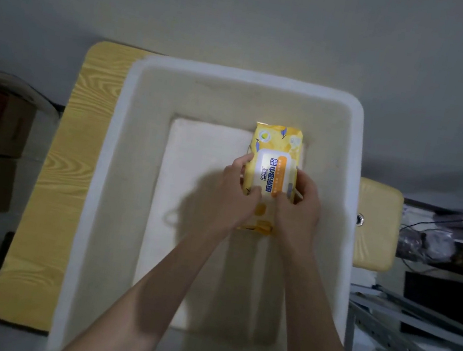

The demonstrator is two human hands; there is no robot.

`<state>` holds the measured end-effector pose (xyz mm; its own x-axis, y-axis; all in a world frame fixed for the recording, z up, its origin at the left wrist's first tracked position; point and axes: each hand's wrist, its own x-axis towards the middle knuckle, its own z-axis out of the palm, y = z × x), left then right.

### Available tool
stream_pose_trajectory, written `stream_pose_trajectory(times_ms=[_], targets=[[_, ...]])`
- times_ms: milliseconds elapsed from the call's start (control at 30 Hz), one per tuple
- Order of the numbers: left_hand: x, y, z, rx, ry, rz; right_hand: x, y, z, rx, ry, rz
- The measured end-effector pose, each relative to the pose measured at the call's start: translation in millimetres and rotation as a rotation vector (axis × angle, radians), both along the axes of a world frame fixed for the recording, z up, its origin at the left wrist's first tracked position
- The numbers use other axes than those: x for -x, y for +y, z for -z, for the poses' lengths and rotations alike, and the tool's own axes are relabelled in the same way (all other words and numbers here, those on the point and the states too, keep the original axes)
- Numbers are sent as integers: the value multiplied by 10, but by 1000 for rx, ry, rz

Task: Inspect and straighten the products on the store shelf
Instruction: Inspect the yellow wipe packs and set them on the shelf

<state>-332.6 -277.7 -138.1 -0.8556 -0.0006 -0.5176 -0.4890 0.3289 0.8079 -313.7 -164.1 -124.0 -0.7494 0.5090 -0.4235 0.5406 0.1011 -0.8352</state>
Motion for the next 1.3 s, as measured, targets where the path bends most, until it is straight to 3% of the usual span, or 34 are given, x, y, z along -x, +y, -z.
stream_pose_trajectory(times_ms=[300,667,1000,1300], targets=[[20,4,71,54,-1,77,-29,-19,-35,-44,-35,-38],[119,-96,-503,234,-6,252,14,109,-447,-251,-72,-274],[-12,-262,-1702,387,302,351,-108,285,-1646,-443,124,-449],[-675,-396,-2695,471,559,352,-714,349,-2564,-542,300,-471]])
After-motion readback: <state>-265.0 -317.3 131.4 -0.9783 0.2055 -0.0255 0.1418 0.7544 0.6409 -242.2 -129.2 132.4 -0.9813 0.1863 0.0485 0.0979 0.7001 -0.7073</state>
